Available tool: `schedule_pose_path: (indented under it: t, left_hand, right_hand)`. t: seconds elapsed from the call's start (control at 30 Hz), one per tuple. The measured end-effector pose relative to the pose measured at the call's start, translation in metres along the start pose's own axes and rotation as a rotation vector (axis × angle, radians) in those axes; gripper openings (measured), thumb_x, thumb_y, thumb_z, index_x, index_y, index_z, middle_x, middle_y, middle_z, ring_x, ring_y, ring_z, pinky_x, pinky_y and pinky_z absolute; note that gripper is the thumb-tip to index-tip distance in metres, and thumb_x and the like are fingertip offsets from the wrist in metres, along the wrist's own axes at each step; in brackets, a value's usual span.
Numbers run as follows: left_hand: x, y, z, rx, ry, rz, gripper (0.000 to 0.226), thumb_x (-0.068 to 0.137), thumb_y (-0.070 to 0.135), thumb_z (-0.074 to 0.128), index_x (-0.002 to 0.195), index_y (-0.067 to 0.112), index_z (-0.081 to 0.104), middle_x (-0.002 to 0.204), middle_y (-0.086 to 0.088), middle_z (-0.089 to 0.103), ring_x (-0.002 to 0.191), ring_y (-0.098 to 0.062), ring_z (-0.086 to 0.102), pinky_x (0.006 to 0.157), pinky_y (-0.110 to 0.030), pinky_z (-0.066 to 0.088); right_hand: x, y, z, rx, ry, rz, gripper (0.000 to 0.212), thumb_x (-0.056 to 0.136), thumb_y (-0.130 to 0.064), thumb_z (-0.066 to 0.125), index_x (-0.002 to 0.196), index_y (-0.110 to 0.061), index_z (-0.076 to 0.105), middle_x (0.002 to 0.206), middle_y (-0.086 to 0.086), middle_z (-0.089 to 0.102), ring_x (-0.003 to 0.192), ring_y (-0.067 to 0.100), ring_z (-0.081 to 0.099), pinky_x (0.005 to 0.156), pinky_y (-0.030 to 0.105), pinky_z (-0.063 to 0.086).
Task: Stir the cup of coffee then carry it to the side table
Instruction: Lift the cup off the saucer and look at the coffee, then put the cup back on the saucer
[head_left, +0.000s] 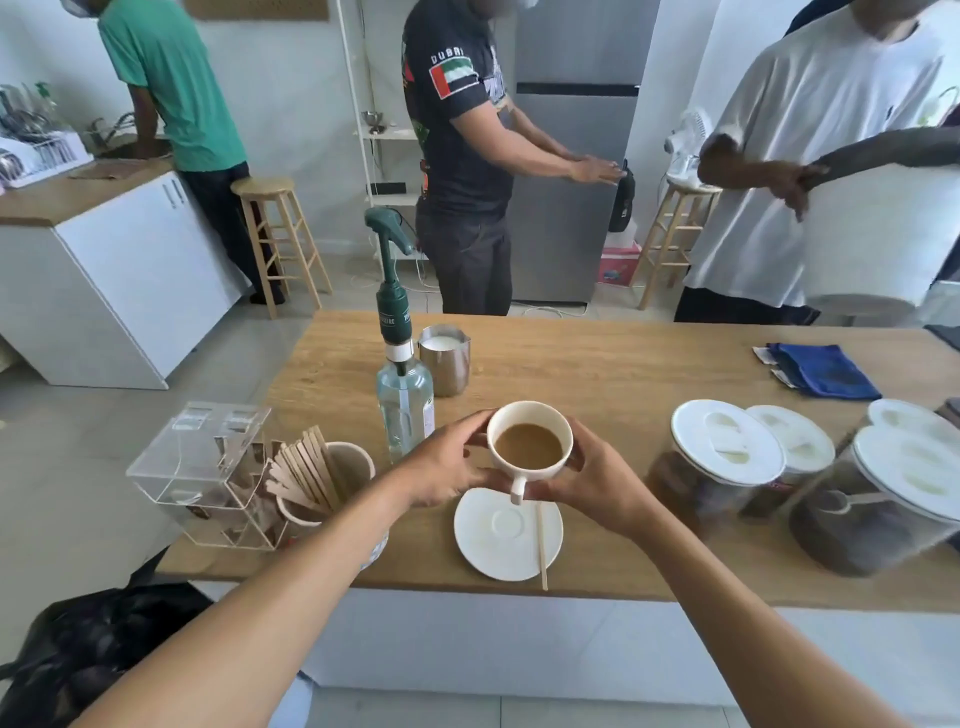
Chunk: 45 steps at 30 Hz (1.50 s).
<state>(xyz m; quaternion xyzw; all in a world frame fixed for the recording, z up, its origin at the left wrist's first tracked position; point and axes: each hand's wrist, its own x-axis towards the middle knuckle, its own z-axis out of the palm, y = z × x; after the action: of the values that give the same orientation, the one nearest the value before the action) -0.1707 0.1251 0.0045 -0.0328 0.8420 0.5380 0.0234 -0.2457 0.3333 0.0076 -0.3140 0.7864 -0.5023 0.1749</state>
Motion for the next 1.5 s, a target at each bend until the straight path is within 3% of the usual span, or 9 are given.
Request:
schedule_pose_path:
  t: [0.17, 0.27, 0.37, 0.47, 0.53, 0.7, 1.03, 1.3, 1.5]
  left_hand:
    - [0.003, -0.026, 0.019, 0.028, 0.069, -0.031, 0.077, 0.072, 0.014, 0.087, 0.134, 0.035, 0.047, 0.119, 0.021, 0.061, 0.113, 0.011, 0.055, 0.096, -0.013, 0.04]
    - [0.002, -0.04, 0.026, 0.024, 0.086, -0.045, 0.079, 0.066, 0.031, 0.09, 0.132, 0.04, 0.047, 0.123, 0.02, 0.063, 0.119, 0.003, 0.055, 0.102, -0.022, 0.042]
    - [-0.001, -0.047, 0.033, 0.056, 0.116, -0.066, 0.082, 0.065, 0.036, 0.09, 0.133, 0.04, 0.045, 0.123, 0.022, 0.061, 0.115, 0.011, 0.052, 0.101, -0.018, 0.039]
    - [-0.003, -0.056, 0.039, 0.078, 0.137, -0.067, 0.084, 0.064, 0.036, 0.091, 0.134, 0.04, 0.045, 0.118, 0.028, 0.059, 0.109, 0.022, 0.049, 0.092, -0.007, 0.037]
    - [-0.005, -0.063, 0.043, 0.084, 0.149, -0.069, 0.085, 0.062, 0.041, 0.091, 0.134, 0.041, 0.047, 0.118, 0.029, 0.06, 0.111, 0.018, 0.051, 0.094, -0.012, 0.039]
    - [-0.006, -0.084, 0.053, 0.122, 0.186, -0.11, 0.089, 0.053, 0.067, 0.082, 0.131, 0.053, 0.042, 0.127, 0.021, 0.06, 0.121, -0.009, 0.054, 0.103, -0.04, 0.044]
    - [-0.009, -0.102, 0.065, 0.107, 0.229, -0.117, 0.086, 0.058, 0.067, 0.082, 0.134, 0.052, 0.042, 0.128, 0.023, 0.058, 0.121, -0.006, 0.053, 0.102, -0.041, 0.045]
    - [-0.012, -0.113, 0.075, 0.164, 0.26, -0.104, 0.086, 0.059, 0.072, 0.076, 0.133, 0.038, 0.05, 0.129, 0.02, 0.058, 0.121, -0.008, 0.053, 0.102, -0.042, 0.043]
    - [-0.013, -0.118, 0.075, 0.188, 0.27, -0.084, 0.089, 0.059, 0.074, 0.074, 0.136, 0.038, 0.048, 0.134, 0.02, 0.055, 0.125, -0.008, 0.05, 0.104, -0.043, 0.041]
  right_hand:
    - [0.0, 0.016, 0.002, -0.094, -0.008, 0.035, 0.07, 0.058, -0.041, 0.091, 0.12, -0.036, 0.058, 0.107, -0.018, 0.069, 0.102, -0.001, 0.063, 0.09, 0.027, 0.051]
    - [0.004, 0.026, 0.006, -0.169, -0.029, 0.048, 0.072, 0.054, -0.051, 0.088, 0.118, -0.041, 0.057, 0.112, -0.015, 0.066, 0.107, 0.005, 0.058, 0.092, 0.031, 0.048]
    - [0.009, 0.041, 0.009, -0.227, -0.075, 0.085, 0.076, 0.05, -0.054, 0.085, 0.119, -0.043, 0.055, 0.117, -0.012, 0.063, 0.114, 0.01, 0.053, 0.096, 0.035, 0.045]
    - [0.012, 0.049, 0.013, -0.253, -0.114, 0.092, 0.074, 0.057, -0.039, 0.088, 0.124, -0.035, 0.057, 0.116, -0.016, 0.063, 0.109, 0.004, 0.054, 0.088, 0.014, 0.041]
    - [0.012, 0.053, 0.016, -0.256, -0.126, 0.084, 0.069, 0.061, -0.027, 0.089, 0.123, -0.029, 0.058, 0.112, -0.015, 0.064, 0.103, 0.003, 0.056, 0.078, 0.004, 0.036]
    - [0.014, 0.069, 0.025, -0.283, -0.15, 0.139, 0.073, 0.062, -0.028, 0.088, 0.127, -0.029, 0.055, 0.115, -0.007, 0.056, 0.103, 0.011, 0.053, 0.082, 0.024, 0.039]
    - [0.018, 0.091, 0.034, -0.31, -0.162, 0.113, 0.073, 0.059, -0.032, 0.089, 0.125, -0.035, 0.056, 0.114, -0.006, 0.055, 0.106, 0.014, 0.05, 0.09, 0.031, 0.043]
    - [0.018, 0.109, 0.039, -0.34, -0.214, 0.118, 0.073, 0.055, -0.044, 0.087, 0.119, -0.041, 0.054, 0.136, -0.004, 0.027, 0.13, 0.016, 0.03, 0.105, 0.042, 0.041]
    - [0.017, 0.112, 0.041, -0.338, -0.211, 0.099, 0.074, 0.054, -0.046, 0.086, 0.121, -0.045, 0.053, 0.14, -0.002, 0.023, 0.134, 0.019, 0.024, 0.107, 0.046, 0.039]
